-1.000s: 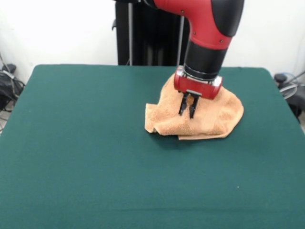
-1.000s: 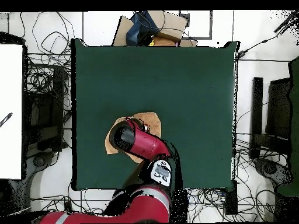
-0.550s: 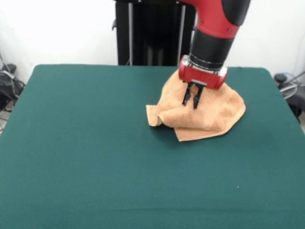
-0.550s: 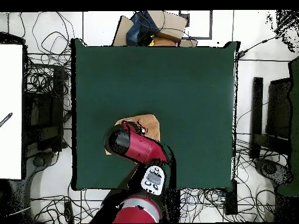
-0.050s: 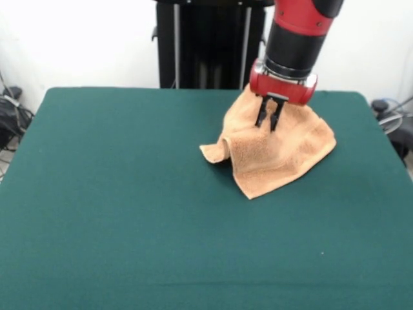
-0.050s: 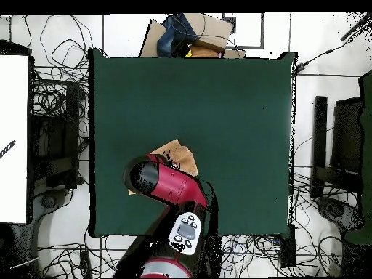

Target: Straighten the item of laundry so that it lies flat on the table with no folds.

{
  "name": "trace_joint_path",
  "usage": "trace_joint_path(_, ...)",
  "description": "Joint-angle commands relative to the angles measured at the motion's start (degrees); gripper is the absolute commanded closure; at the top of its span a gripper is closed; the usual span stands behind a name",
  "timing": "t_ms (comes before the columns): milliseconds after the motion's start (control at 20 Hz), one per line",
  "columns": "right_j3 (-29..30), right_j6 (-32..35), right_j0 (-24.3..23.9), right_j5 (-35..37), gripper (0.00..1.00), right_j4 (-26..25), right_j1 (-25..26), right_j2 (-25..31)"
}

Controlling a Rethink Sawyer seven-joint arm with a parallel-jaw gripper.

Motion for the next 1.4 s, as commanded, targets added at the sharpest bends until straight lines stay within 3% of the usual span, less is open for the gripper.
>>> trace_joint_path(50,3.4,15.9,-0.5,5.1,1.00,2.8,-1.9,1.6)
trace_joint_path(800,4.5,15.8,-1.0,8.4,1.00,2.4,-5.5,0.5)
trace_joint_path(1400,0.3,15.9,0.9,15.6,1.00,0.9,-5.7,-3.0)
